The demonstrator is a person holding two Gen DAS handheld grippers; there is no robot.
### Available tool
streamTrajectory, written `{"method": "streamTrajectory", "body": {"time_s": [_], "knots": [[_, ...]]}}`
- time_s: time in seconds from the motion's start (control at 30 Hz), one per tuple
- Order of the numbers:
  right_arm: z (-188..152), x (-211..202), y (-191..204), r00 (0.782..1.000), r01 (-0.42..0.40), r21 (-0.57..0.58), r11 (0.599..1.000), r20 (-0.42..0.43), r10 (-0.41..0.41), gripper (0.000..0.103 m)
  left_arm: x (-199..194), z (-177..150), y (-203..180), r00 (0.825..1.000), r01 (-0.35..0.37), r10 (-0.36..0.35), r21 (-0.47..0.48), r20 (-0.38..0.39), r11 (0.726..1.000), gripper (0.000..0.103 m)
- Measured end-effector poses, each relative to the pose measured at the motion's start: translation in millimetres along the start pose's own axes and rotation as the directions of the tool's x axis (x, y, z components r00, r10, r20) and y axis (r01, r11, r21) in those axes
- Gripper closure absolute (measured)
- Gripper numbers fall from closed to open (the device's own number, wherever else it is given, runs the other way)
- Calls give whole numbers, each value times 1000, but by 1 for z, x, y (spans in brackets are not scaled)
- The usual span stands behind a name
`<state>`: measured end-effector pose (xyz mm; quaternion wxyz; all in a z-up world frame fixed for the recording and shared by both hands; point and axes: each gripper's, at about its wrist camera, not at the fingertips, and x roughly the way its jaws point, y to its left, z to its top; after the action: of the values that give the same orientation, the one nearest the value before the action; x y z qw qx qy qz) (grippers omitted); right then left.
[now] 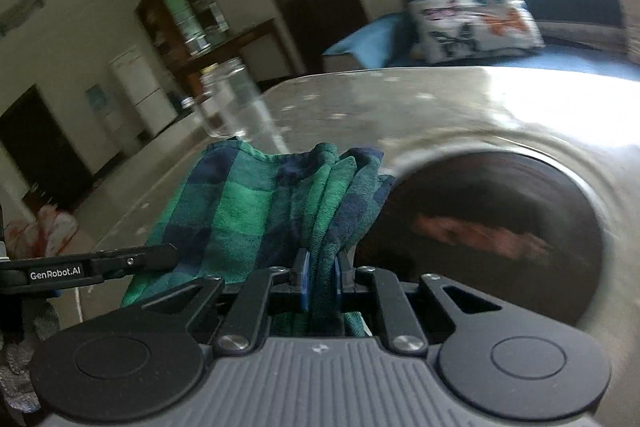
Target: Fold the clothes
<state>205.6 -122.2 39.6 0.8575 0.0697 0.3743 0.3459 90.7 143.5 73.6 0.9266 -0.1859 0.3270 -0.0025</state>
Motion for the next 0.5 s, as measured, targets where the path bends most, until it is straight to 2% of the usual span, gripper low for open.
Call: {"method": "streamTrajectory", "body": {"time_s": [0.27,0.5], "knots": [[40,91,50,994,-102,-60,993,-55,98,92,3,32,71,990,-125,130,-87,48,988,86],[39,141,61,987,-115,-73,991,-117,106,92,26,31,103,984,-172,175,-113,17,979,86]]}}
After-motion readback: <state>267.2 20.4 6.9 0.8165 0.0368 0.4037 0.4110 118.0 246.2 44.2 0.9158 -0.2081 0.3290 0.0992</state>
